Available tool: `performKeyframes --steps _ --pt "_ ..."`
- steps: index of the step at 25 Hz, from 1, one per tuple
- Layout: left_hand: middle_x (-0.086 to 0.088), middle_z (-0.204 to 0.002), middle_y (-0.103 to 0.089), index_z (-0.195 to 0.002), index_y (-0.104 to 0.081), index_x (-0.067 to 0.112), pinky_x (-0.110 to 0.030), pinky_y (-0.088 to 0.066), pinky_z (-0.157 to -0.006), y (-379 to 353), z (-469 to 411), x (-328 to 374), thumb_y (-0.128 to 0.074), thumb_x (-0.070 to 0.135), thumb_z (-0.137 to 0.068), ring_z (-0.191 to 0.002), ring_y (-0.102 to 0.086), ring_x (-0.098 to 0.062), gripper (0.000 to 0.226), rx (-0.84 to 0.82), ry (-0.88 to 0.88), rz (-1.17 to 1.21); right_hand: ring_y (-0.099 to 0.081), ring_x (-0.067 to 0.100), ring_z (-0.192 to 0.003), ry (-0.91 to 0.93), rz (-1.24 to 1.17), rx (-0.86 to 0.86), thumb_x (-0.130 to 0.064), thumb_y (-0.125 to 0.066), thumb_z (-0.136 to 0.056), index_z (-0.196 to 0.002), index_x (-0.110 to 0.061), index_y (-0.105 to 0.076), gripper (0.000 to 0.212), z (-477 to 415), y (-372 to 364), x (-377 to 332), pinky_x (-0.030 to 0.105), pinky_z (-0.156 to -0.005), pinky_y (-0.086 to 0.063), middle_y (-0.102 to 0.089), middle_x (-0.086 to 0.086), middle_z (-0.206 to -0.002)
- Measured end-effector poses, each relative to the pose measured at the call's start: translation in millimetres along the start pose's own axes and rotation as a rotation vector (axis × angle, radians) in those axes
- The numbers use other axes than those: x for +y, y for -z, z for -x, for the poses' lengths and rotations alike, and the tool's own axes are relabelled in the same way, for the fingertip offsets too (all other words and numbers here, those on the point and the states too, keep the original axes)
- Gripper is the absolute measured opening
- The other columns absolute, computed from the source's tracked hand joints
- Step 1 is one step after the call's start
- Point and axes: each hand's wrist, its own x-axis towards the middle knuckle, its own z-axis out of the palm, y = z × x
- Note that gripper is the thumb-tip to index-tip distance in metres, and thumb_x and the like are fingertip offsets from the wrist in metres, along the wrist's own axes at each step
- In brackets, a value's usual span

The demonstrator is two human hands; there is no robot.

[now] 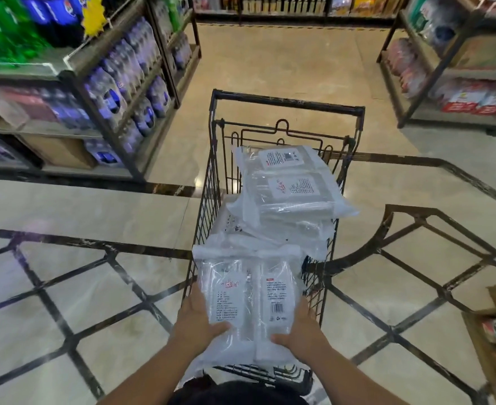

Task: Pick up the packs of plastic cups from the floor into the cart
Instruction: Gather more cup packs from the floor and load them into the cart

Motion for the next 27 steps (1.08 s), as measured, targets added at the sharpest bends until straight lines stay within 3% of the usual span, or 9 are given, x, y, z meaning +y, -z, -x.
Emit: performKeyframes --steps 4,11,14,18,24,27 --pt "-0.008 -0.168 0.001 -0.161 0.014 0.022 -0.046 -0.029 -0.12 14 -2 13 -0.073 0.069 -0.076 -0.153 -0.013 -0.031 0.131 0.076 -0.026 -0.13 -0.015 0.032 -0.153 0.041 0.014 0.055 -0.053 -0.081 -0.08 -0.16 -0.016 0.018 0.132 -10 14 -5 0.041 -0.124 -0.021 -0.006 0.015 -0.167" --pt "-0.004 -0.17 0.008 -0.16 0.018 0.024 -0.043 -0.015 -0.125 28 -15 44 -0.067 0.075 -0.077 -0.156 0.001 -0.026 0.129 0.11 -0.259 -0.264 -0.011 0.03 -0.154 0.049 0.06 0.125 -0.056 -0.077 -0.081 -0.161 -0.022 0.015 0.127 -7 26 -19 0.041 -0.122 -0.024 -0.001 0.012 -0.166" --pt "-0.002 -0.169 0.013 -0.157 0.022 0.023 -0.041 -0.004 -0.126 35 -23 50 -0.062 0.079 -0.077 -0.156 0.006 -0.025 0.129 0.071 -0.394 -0.368 -0.011 0.032 -0.154 -0.017 0.092 0.19 -0.06 -0.072 -0.084 -0.161 -0.02 0.014 0.123 9 28 -20 0.043 -0.12 -0.027 0.003 0.012 -0.167" --pt "0.0 -0.169 0.015 -0.157 0.023 0.025 -0.043 -0.006 -0.127 57 -45 53 -0.059 0.082 -0.077 -0.156 0.008 -0.025 0.128 -0.017 -0.494 -0.408 -0.008 0.034 -0.155 -0.189 0.026 0.315 -0.06 -0.07 -0.087 -0.162 -0.019 0.012 0.119 42 22 -15 0.043 -0.122 -0.025 0.007 0.012 -0.168" --pt "-0.003 -0.169 0.016 -0.158 0.022 0.025 -0.05 -0.011 -0.125 63 -38 43 -0.053 0.088 -0.075 -0.156 0.007 -0.03 0.129 -0.138 -0.718 -0.616 -0.014 0.032 -0.154 -0.413 -0.14 0.409 -0.068 -0.069 -0.081 -0.163 -0.021 0.001 0.117 111 -68 -14 0.043 -0.12 -0.029 0.004 0.011 -0.169" --pt "-0.002 -0.167 0.026 -0.153 0.032 0.032 -0.056 -0.003 -0.123 35 -11 29 -0.052 0.09 -0.074 -0.155 0.017 -0.031 0.129 -0.227 -0.852 -0.72 -0.01 0.032 -0.155 -0.499 -0.3 0.447 -0.085 -0.066 -0.067 -0.163 -0.02 0.0 0.133 160 -125 -14 0.042 -0.123 -0.023 0.003 0.014 -0.168"
